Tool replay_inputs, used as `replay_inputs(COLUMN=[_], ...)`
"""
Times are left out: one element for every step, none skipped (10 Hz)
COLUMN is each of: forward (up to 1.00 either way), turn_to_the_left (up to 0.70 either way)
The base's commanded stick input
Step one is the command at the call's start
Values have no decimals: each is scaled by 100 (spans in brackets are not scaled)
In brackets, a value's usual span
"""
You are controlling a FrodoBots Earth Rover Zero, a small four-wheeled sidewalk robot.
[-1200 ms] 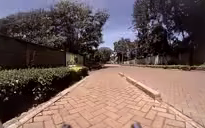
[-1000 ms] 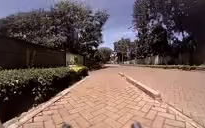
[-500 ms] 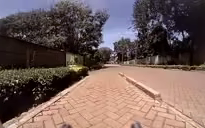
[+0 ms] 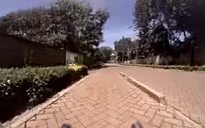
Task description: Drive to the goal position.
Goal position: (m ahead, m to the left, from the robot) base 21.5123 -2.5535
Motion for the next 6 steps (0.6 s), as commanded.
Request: replay_inputs(forward=[70,70,70,70,70,70], turn_to_the_left=[-6,0,0,0,0,-5])
